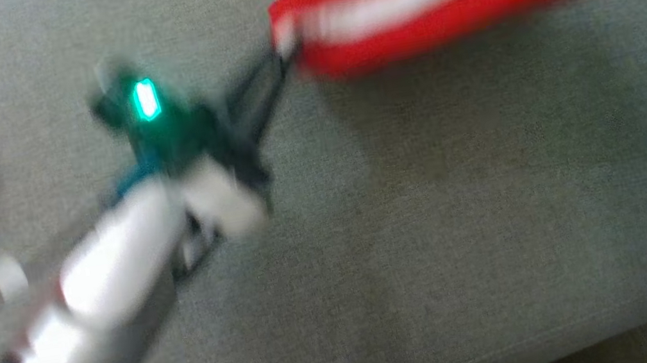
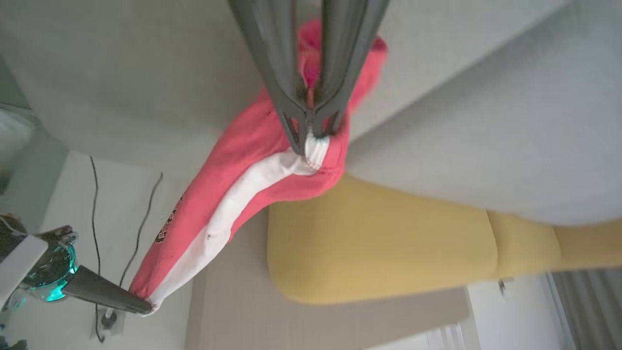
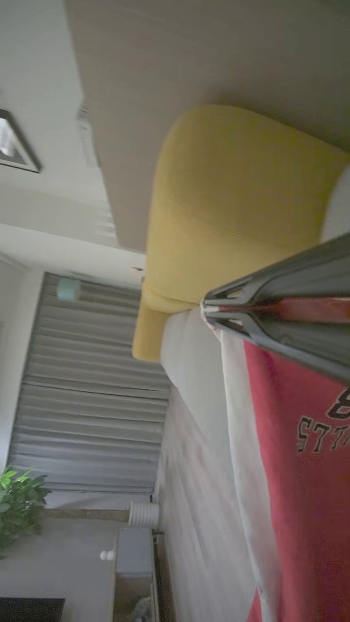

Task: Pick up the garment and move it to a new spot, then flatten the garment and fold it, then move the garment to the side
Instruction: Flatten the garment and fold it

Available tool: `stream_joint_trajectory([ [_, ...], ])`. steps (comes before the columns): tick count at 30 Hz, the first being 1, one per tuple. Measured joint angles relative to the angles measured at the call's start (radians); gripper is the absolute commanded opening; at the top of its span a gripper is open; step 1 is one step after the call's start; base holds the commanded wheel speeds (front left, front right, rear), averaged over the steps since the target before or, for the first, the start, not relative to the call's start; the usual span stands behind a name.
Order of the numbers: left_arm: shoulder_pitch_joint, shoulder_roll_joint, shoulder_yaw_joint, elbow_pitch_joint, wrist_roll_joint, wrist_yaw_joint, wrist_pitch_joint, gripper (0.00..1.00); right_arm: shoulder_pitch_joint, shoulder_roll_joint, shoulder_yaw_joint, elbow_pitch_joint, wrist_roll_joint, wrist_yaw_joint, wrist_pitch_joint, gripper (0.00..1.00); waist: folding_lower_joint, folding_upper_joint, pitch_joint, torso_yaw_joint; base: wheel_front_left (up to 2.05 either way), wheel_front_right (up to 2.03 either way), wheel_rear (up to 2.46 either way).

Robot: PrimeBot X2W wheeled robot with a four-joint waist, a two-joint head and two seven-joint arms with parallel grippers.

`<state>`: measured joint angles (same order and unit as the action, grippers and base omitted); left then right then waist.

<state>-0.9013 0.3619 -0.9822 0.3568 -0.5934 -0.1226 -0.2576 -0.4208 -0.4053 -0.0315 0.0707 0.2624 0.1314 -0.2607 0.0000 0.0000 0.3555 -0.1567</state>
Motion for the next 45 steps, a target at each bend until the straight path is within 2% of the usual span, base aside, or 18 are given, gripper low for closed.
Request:
stream_joint_trajectory([
  [3,0.199,0.030,-0.014,-0.056,0.025,0.001,0.000,0.00,0.181,0.061,-0.015,-0.044,-0.016,0.000,0.000,0.00,-0.0002,0.0000,-0.023,-0.001,0.00,0.00,0.00],
  [5,0.312,0.045,-0.021,-0.088,0.041,0.019,0.001,0.00,0.285,0.095,-0.038,-0.079,-0.025,0.000,0.001,0.00,-0.0002,0.0000,-0.041,-0.001,0.00,0.00,0.00],
  [9,0.477,0.083,-0.046,-0.163,0.043,0.027,0.001,0.00,0.511,0.162,-0.133,-0.175,-0.027,0.000,0.001,0.00,-0.0003,0.0001,-0.079,0.015,0.00,0.00,0.00],
  [11,0.559,0.112,-0.059,-0.230,0.032,0.044,0.002,0.00,0.651,0.215,-0.188,-0.251,-0.027,0.000,0.002,0.00,-0.0004,0.0001,-0.104,0.030,0.00,0.00,0.00],
  [16,0.584,0.123,-0.055,-0.309,-0.014,0.053,0.036,0.00,0.693,0.244,-0.233,-0.310,-0.024,0.000,0.031,0.00,-0.0004,0.0001,-0.131,0.048,0.00,0.00,0.00],
  [19,0.549,0.093,-0.046,-0.325,-0.046,0.052,0.063,0.00,0.640,0.242,-0.264,-0.294,-0.023,0.000,0.068,0.00,-0.0003,0.0001,-0.131,0.064,0.00,0.00,0.00],
  [21,0.497,0.051,-0.030,-0.304,-0.068,0.050,0.075,0.00,0.562,0.238,-0.270,-0.255,-0.026,0.000,0.086,0.00,-0.0001,0.0001,-0.117,0.074,0.00,0.00,0.00],
  [24,0.379,-0.018,-0.011,-0.233,-0.105,0.030,0.104,0.00,0.420,0.216,-0.263,-0.171,-0.034,0.000,0.112,0.00,0.0001,0.0001,-0.088,0.090,0.00,0.00,0.00],
  [28,0.232,-0.090,0.010,-0.108,-0.138,0.015,0.134,0.00,0.245,0.152,-0.224,-0.036,-0.047,0.000,0.132,0.00,0.0002,0.0000,-0.036,0.111,0.00,0.00,0.00],
  [35,0.036,-0.159,0.019,0.087,-0.157,-0.002,0.170,0.00,-0.042,0.075,-0.122,0.230,-0.067,0.000,0.138,0.00,0.0003,0.0000,0.065,0.131,0.00,0.00,0.00],
  [41,-0.050,-0.187,0.007,0.207,-0.173,-0.002,0.178,0.00,-0.218,0.049,-0.005,0.450,-0.034,0.000,0.109,0.00,0.0003,0.0000,0.137,0.135,0.00,0.00,0.00],
  [42,-0.056,-0.188,0.003,0.224,-0.173,-0.002,0.176,0.00,-0.238,0.048,0.012,0.480,-0.027,0.000,0.097,0.13,0.0003,0.0000,0.145,0.135,0.00,0.00,0.00],
  [43,-0.059,-0.190,-0.001,0.236,-0.176,-0.002,0.168,0.00,-0.255,0.048,0.022,0.511,-0.018,0.000,0.083,1.00,0.0003,0.0000,0.151,0.135,0.00,0.00,0.00],
  [44,-0.059,-0.192,-0.009,0.247,-0.186,-0.002,0.163,0.20,-0.270,0.049,0.030,0.542,-0.012,0.000,0.071,1.00,0.0003,0.0000,0.154,0.135,0.00,0.00,0.00],
  [45,-0.059,-0.195,-0.019,0.260,-0.192,-0.002,0.152,1.00,-0.280,0.048,0.035,0.566,-0.008,0.000,0.058,1.00,0.0004,0.0000,0.155,0.136,0.00,0.00,0.00],
])
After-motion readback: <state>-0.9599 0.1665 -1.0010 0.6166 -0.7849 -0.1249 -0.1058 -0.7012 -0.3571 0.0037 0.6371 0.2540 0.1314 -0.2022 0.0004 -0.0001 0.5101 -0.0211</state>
